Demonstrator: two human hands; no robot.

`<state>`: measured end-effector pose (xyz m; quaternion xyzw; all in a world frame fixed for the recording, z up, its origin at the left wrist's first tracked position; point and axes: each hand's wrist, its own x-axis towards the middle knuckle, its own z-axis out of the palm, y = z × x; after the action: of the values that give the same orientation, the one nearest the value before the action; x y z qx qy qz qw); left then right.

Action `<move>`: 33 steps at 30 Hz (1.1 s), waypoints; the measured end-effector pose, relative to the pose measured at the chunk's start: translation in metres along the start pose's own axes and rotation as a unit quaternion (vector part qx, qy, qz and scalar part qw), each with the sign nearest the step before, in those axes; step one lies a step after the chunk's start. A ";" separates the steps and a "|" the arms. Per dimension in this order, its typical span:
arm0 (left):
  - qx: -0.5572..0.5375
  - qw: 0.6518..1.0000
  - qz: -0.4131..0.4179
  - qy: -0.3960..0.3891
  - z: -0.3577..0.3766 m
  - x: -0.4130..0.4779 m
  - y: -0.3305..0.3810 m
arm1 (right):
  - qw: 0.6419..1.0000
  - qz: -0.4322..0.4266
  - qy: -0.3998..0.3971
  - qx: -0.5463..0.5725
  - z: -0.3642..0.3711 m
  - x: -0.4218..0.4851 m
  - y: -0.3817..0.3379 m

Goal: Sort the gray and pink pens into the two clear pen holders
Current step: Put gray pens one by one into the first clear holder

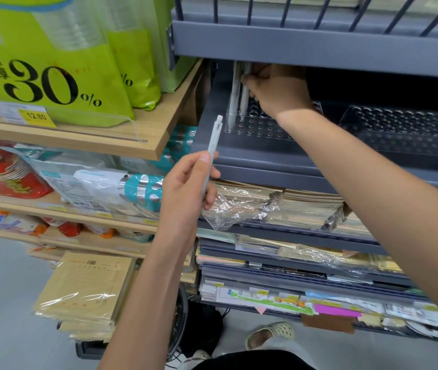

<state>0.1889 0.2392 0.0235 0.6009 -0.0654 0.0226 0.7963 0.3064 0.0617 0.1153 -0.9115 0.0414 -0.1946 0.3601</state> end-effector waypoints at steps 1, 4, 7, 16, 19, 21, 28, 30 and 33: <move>0.001 1.000 0.002 0.002 0.000 0.000 0.000 | 1.000 -0.001 0.003 0.000 0.000 0.000 0.001; -0.012 1.000 -0.008 0.011 -0.002 0.002 0.000 | 1.000 0.001 0.014 0.019 0.001 0.000 0.003; -0.028 0.999 -0.012 0.008 -0.003 0.005 0.000 | 0.999 0.003 0.035 0.029 0.001 -0.004 0.003; 0.047 0.996 0.070 -0.007 0.002 0.015 0.006 | 0.987 -0.072 -0.044 0.139 -0.020 -0.082 -0.002; 0.064 0.995 0.070 -0.030 0.006 0.019 0.010 | 0.978 -0.096 -0.057 0.175 -0.017 -0.092 -0.002; 0.076 0.993 0.072 -0.049 0.007 0.023 0.012 | 0.975 -0.085 -0.053 0.196 -0.016 -0.091 0.000; 0.133 0.980 0.107 -0.106 0.006 0.037 0.017 | 0.967 -0.060 -0.077 0.235 -0.018 -0.093 0.005; 0.172 0.972 0.133 -0.086 0.005 0.045 0.018 | 0.965 -0.052 -0.067 0.249 -0.020 -0.092 0.006; 0.229 0.962 0.146 -0.041 0.005 0.064 0.017 | 0.954 -0.038 -0.004 0.297 -0.028 -0.088 0.010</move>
<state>0.2496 0.2366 0.0493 0.7513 -0.1787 0.1284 0.6222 0.2155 0.0552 0.0987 -0.7651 -0.0544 -0.2076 0.6071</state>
